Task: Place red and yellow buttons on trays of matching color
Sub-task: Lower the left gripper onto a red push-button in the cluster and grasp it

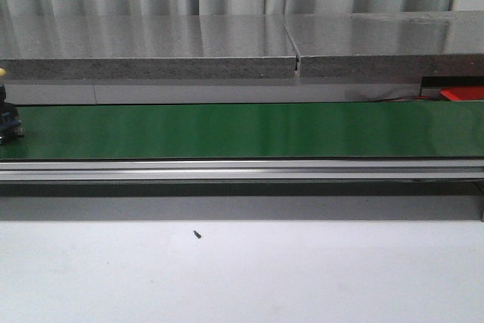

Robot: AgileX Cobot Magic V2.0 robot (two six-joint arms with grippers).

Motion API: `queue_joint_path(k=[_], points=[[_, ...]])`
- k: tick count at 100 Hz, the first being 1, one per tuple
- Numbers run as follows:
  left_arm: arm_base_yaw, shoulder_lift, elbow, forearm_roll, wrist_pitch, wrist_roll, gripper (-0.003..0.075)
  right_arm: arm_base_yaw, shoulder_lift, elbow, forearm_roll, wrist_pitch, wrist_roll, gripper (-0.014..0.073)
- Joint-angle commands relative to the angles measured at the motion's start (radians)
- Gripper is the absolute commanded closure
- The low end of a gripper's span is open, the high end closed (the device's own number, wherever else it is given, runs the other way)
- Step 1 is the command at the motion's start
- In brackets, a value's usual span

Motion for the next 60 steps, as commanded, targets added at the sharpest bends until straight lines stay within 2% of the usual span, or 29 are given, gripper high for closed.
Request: queue_joint_path(k=[1,60], points=[[0.005,-0.03,-0.033,-0.032,-0.035,0.001,0.0217,0.0,0.002,-0.025,0.016,-0.063,-0.008,0.0661],[0.005,0.146,-0.122,-0.102,-0.083,0.001,0.0217,0.0,0.002,-0.025,0.016,-0.063,-0.008,0.0661]])
